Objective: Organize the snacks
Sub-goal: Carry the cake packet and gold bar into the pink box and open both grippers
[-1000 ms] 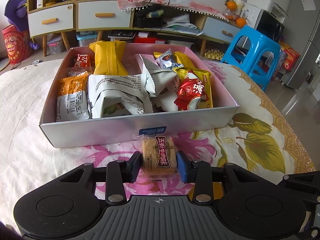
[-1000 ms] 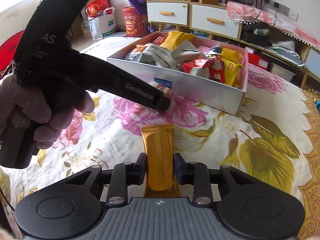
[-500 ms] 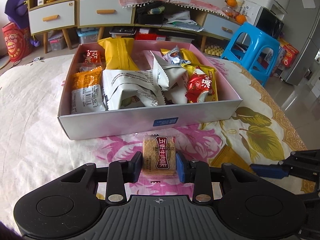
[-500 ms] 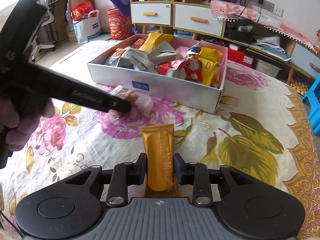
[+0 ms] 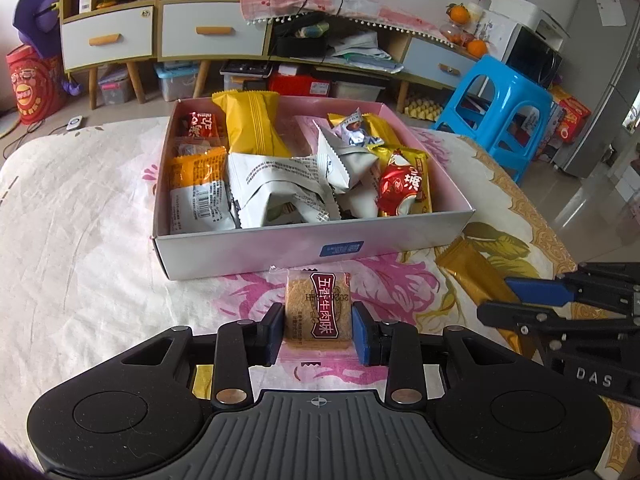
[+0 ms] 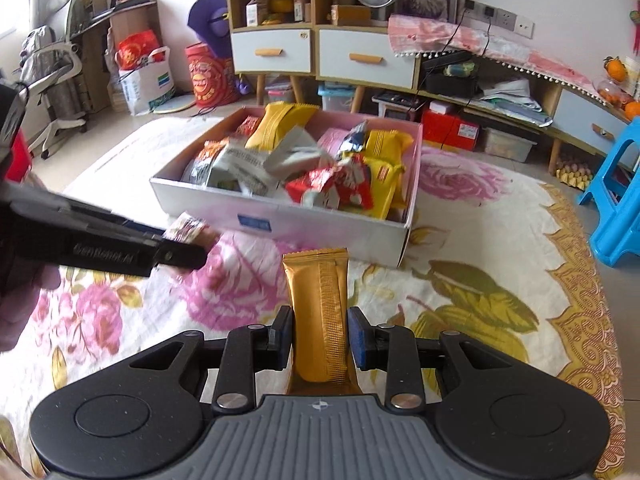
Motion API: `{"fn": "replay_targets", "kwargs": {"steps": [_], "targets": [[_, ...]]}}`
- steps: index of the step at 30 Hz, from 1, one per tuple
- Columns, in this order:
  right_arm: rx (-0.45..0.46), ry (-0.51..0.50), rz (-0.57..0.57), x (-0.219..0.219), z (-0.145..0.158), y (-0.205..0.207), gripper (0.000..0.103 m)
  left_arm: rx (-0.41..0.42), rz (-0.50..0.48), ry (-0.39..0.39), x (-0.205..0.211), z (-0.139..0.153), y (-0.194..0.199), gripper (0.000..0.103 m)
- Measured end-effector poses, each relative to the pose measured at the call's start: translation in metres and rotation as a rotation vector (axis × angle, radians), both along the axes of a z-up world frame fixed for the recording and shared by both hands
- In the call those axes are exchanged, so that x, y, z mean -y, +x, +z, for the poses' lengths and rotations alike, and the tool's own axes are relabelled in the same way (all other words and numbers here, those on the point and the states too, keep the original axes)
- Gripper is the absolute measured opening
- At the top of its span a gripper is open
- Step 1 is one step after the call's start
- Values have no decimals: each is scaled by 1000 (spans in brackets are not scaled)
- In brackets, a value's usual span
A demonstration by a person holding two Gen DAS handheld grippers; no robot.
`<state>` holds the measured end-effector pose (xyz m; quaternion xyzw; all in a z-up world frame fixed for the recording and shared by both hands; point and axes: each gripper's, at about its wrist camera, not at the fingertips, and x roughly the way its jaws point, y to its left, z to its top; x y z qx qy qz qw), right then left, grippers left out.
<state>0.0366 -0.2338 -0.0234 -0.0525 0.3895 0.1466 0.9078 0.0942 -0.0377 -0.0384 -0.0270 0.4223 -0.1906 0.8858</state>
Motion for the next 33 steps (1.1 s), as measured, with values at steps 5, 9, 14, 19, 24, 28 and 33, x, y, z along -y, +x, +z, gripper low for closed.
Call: {"fn": "replay_targets", "kwargs": {"steps": [5,9,14,19,24,28,33], "targets": [[21,5,-19,-6,9,6,20,14,1,-13,-9,7,-2,32],[40,14,-31,-13,16,11,20,26,5,-24,-18,12,-3,32],[66,45,-42,-24,27,22,20,37,18,-43,-29,17,-2,32],[77,65,-44,-36,32,31,20,49,32,-57,-40,22,1,32],[84,81,-41,-48,36,37,20,73,42,-69,-48,28,4,32],[90,107,-53,-53,39,42,20,78,59,-96,-55,32,9,32],[96,138,-77,-55,42,51,20,95,59,-121,-61,34,14,32]]}}
